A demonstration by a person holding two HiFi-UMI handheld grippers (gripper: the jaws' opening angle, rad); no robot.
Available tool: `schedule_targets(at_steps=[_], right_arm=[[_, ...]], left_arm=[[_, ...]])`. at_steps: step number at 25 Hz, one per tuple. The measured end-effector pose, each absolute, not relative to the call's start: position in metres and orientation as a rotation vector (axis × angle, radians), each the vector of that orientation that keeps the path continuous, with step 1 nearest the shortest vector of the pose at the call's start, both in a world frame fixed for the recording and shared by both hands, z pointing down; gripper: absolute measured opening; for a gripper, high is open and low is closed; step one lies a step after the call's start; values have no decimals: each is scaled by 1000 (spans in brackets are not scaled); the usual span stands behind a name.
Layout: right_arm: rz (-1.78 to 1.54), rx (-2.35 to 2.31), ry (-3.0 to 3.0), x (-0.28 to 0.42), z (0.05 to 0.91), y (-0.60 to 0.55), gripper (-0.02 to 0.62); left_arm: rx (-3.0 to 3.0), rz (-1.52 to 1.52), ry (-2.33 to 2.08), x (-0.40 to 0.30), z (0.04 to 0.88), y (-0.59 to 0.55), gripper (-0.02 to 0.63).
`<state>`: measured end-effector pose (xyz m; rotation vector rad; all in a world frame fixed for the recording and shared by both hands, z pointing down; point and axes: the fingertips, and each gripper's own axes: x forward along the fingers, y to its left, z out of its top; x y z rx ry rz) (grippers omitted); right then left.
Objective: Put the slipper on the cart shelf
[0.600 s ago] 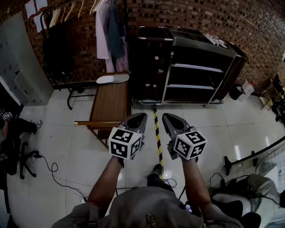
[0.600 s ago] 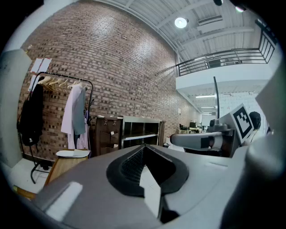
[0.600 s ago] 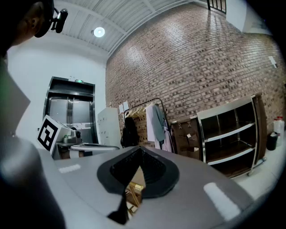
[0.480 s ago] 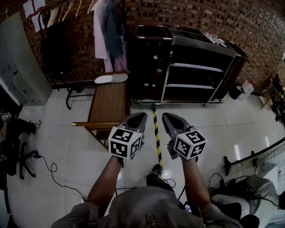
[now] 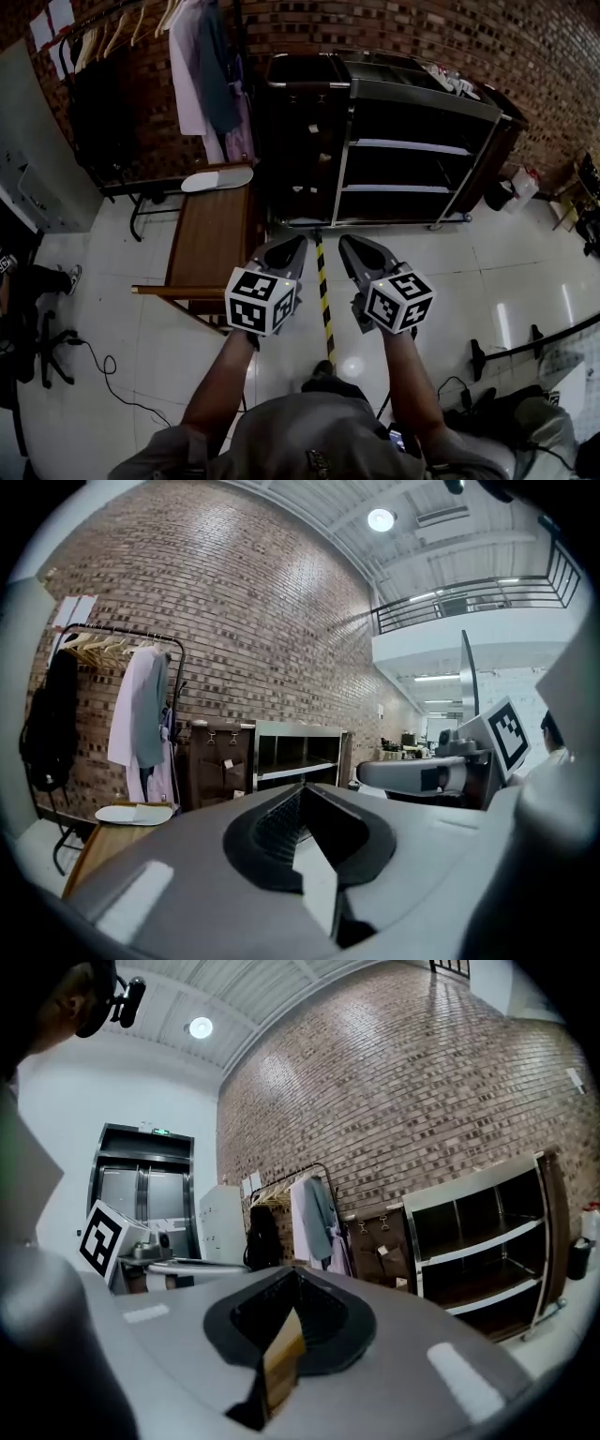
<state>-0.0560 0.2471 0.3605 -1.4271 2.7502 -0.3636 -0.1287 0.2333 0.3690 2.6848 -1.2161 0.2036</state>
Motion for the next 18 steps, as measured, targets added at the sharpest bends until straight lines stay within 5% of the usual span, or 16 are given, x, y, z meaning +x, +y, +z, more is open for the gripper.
schedule_targets(at_steps=[18], right_arm=[[-391, -1318, 2807, 0, 360, 123, 0]], left_arm=[[2590, 202, -1349, -88, 366, 120, 6]])
